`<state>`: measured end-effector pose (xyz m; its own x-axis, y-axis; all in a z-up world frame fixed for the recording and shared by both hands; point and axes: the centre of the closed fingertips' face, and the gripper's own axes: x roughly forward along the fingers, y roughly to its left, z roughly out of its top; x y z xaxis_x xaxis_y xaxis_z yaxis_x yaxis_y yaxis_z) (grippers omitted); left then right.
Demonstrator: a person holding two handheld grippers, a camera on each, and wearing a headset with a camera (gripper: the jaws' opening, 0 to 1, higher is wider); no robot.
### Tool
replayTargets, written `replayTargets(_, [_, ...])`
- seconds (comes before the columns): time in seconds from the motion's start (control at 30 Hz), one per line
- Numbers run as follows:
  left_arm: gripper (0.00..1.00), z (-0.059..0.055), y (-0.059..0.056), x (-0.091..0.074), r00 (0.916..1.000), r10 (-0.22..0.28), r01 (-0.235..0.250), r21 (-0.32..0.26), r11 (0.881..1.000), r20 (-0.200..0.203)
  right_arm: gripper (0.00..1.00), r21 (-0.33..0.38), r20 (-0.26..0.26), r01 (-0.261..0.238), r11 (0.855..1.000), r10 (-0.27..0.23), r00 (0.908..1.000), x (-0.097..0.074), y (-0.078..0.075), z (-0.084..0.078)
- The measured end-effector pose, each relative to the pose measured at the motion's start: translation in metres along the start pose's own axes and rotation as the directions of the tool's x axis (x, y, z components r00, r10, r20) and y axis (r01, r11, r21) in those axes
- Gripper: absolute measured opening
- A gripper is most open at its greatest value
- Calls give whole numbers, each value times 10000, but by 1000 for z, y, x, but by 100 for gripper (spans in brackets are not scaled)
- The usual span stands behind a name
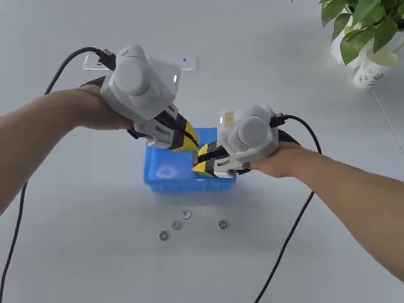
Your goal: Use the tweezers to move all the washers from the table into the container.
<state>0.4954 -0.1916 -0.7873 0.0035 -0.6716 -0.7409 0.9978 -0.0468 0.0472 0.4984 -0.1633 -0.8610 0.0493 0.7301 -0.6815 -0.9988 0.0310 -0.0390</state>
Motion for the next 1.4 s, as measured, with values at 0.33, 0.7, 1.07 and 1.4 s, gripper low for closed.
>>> replayTargets(0.33, [5, 4, 0, -1, 9999, 6, -6, 22, 10000, 113, 11, -37, 38, 108, 9999, -108, 9999, -4, -1, 1])
replayTargets(0.7, [5, 11, -4, -9, 9999, 62, -63, 50, 10000, 131, 11, -182, 122, 234, 9996, -232, 9997, -10, 2, 9])
replayTargets(1.07, [5, 25, -10, -26, 9995, 127, -125, -62, 9999, 298, 11, -572, 344, 546, 9969, -527, 9980, -25, 9, 26])
replayTargets(1.4, [5, 43, -27, -38, 9991, 35, -35, 15, 10000, 428, 12, -805, 532, 734, 9940, -693, 9962, -41, 25, 41])
